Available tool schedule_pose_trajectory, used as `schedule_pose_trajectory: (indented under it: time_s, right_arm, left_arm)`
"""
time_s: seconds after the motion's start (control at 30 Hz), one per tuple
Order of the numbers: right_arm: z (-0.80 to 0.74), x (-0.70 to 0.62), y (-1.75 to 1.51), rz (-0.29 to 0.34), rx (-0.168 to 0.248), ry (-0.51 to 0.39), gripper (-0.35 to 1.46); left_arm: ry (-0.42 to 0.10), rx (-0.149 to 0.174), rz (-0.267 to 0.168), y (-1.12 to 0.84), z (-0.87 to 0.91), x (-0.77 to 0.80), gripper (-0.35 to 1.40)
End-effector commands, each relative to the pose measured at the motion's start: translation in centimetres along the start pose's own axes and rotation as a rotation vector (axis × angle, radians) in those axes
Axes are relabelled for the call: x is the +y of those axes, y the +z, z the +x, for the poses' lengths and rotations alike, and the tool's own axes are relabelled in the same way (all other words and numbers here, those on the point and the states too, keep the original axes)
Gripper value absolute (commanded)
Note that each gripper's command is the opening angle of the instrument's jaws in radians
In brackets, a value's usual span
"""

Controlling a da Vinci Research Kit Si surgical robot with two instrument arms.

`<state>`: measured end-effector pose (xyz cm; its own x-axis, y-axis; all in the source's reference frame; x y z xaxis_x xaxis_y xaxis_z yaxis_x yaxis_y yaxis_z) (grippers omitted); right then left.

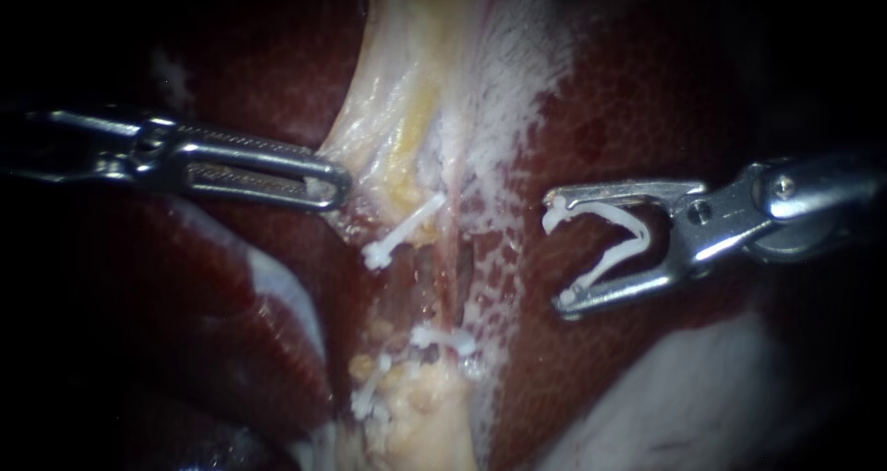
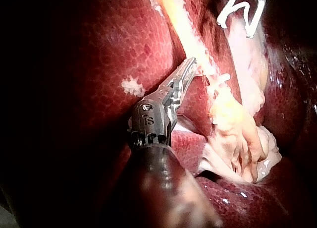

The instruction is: Clipping second clip right tube

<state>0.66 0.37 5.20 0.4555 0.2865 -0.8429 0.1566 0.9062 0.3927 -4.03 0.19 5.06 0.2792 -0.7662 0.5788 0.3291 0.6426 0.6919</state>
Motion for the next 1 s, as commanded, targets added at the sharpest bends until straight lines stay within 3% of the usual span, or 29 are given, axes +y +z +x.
schedule_pose_trajectory:
  time_s: [0.03, 0.3, 0.5, 0.7, 1.0]
  right_arm:
    - [0.00, 0.00, 0.00, 0.000, 0.000, 0.000, 0.60]
    - [-0.06, -0.05, 0.08, 0.004, 0.000, -0.005, 0.60]
    - [-0.28, -0.19, 0.41, 0.036, 0.001, 0.014, 0.60]
    - [-0.49, -0.30, 0.81, 0.065, 0.001, 0.085, 0.60]
    - [-0.52, -0.27, 1.11, 0.075, 0.001, 0.192, 0.60]
  left_arm:
    - [0.000, 0.000, 0.000, 0.00, 0.00, 0.00, -0.35]
    - [0.000, 0.000, 0.002, -0.02, 0.00, 0.00, -0.35]
    - [-0.003, 0.003, 0.011, -0.14, -0.07, 0.03, -0.35]
    - [-0.013, -0.002, -0.013, -0.39, -0.22, 0.07, -0.35]
    - [-0.021, -0.029, -0.022, -0.69, -0.51, -0.17, -0.35]
